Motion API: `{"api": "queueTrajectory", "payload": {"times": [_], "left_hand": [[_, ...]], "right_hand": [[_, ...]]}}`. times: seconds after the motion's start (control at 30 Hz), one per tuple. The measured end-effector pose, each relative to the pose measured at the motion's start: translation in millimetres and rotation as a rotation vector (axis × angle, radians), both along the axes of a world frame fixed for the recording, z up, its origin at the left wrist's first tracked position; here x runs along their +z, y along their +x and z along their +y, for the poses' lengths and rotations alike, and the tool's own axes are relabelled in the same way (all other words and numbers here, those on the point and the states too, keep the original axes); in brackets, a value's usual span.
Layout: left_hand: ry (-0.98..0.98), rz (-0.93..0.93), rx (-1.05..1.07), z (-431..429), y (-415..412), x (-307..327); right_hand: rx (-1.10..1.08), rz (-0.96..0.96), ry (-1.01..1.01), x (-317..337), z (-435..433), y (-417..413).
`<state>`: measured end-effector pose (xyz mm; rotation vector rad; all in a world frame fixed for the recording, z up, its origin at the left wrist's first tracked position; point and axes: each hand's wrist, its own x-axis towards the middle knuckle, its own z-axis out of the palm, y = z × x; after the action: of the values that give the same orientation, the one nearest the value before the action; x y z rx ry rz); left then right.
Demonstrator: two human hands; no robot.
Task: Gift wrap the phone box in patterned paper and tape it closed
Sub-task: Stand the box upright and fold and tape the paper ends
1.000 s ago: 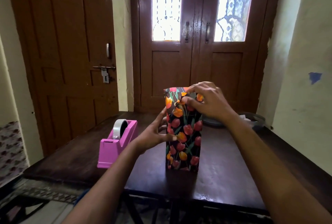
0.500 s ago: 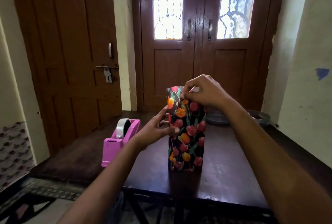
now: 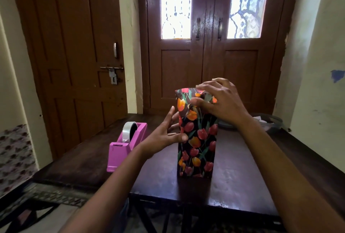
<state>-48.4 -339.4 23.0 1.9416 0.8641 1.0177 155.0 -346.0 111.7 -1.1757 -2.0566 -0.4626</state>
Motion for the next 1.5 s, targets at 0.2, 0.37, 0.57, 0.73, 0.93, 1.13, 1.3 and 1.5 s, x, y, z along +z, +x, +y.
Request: {"api": "queueTrajectory", "payload": {"times": [0.2,0.37,0.57,0.73,0.93,1.13,1.3,1.5], "left_hand": [[0.285,0.019,0.185,-7,3,0],[0.429,0.100,0.145,-5,20,-1],[0.443,0.116,0.094,1,28,12],[0.571,0.277,0.089,14,23,28],[0.262,0.181,0.050,15,20,48],[0.247,0.242,0.032,19,33,68],[0.325,0.381,-0.002,22,30,77],[0.296,0.489,0.031,25,22,80]], "right_hand": [[0.066,0.051,-0.012,-6,-2,14],[0.195,0.214,-0.114,-13,-2,17],[0.231,0.369,-0.173,-21,-4,24],[0.247,0.393,-0.037,-28,-9,28],[0.213,0.189,0.186,-27,-17,38],[0.132,-0.047,0.352,-22,-30,28],[0.092,-0.071,0.353,-37,-40,24],[0.091,0.043,0.322,-48,-37,19]]}}
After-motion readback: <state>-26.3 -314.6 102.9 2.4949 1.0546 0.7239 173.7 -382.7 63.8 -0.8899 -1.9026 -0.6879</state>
